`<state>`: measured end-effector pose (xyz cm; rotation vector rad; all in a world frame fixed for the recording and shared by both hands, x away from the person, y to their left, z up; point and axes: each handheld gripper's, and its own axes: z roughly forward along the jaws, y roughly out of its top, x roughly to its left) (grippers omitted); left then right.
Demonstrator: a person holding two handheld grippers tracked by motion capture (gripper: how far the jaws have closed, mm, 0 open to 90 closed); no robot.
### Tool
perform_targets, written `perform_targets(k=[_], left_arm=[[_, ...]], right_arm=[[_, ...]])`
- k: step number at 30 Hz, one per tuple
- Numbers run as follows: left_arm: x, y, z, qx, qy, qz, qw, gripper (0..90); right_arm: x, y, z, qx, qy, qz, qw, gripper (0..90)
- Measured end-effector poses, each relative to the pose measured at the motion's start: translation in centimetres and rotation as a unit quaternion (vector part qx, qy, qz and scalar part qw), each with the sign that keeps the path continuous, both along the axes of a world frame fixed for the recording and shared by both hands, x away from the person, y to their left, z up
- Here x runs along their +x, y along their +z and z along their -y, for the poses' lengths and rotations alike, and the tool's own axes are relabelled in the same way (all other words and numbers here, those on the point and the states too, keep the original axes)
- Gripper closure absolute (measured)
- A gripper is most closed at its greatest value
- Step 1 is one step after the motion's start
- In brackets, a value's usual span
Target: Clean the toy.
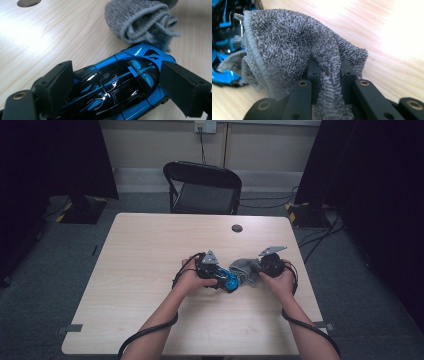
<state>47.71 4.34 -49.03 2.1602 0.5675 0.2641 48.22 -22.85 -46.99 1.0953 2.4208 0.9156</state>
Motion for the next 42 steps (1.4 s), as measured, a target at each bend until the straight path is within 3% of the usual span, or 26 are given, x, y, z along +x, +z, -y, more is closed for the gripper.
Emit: perform_targets(k=[5,9,19,25,30,37,42], left_arm=[[0.0,0.0,0.0,0.002,0.001,-0.001,1.0000,12.3],[0.0,0.0,0.0,0.001,0.001,-0.001,1.0000,12.3],[0.0,0.0,0.0,0.000,0.001,0.001,1.0000,12.3],[0.0,0.1,0.0,0.004,0.001,-0.003,1.0000,12.4],[0.1,0.1,0.0,0.004,-0.001,-0.001,1.0000,12.4],[0.0,0.1,0.0,0.004,0.000,-0.003,1.0000,12.4],[0.0,0.1,0.1,0.005,-0.001,-0.004,1.0000,12.4]], right_arm=[[0.1,0.4,0.4,0.011,-0.010,0.009,0.9999,75.9],[-0.3,0.9,0.9,0.013,-0.021,0.029,0.9993,75.9],[-2.0,1.7,2.5,0.044,-0.012,0.033,0.9984,75.9],[-4.0,2.8,3.3,0.060,0.019,0.036,0.9974,76.0],[-6.0,3.3,3.2,0.078,0.061,0.033,0.9945,76.0],[-8.4,2.4,1.4,0.079,0.119,0.013,0.9896,76.0],[-9.1,1.5,-1.0,0.068,0.157,0.000,0.9852,76.0]])
